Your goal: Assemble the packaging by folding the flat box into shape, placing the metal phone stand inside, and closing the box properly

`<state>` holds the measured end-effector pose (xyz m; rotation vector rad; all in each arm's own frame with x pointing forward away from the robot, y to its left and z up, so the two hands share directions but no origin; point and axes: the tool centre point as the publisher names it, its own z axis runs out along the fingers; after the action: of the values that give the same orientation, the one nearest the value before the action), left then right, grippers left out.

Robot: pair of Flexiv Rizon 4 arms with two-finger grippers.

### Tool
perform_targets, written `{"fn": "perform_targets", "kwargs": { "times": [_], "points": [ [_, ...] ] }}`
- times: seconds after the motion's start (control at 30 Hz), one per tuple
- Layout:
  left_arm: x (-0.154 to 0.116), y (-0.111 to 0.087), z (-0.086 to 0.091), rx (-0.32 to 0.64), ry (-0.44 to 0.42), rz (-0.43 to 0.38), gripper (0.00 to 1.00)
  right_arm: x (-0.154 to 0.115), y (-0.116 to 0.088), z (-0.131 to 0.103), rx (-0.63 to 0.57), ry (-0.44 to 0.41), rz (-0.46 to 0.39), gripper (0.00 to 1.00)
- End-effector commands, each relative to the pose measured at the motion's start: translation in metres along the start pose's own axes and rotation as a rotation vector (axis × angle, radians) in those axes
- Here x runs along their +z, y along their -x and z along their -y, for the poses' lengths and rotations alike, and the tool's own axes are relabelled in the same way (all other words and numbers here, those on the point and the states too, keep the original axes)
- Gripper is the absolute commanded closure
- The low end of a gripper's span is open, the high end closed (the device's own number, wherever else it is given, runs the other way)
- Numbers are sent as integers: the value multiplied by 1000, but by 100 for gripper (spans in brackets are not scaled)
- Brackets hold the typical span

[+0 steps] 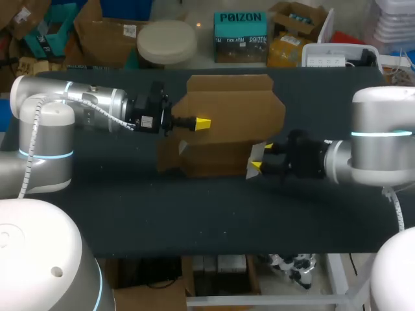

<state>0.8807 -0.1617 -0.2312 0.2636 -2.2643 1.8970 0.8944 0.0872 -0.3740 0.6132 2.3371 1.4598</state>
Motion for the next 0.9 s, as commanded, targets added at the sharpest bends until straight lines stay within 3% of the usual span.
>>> {"fn": "perform_targets", "kwargs": {
  "times": [0.03,0.9],
  "points": [
    [3,1,-4,-1,3,-4,100,9,-3,-1,19,10,68,37],
    [3,1,-4,-1,3,-4,100,13,7,6,181,16,290,51]
  ]
}}
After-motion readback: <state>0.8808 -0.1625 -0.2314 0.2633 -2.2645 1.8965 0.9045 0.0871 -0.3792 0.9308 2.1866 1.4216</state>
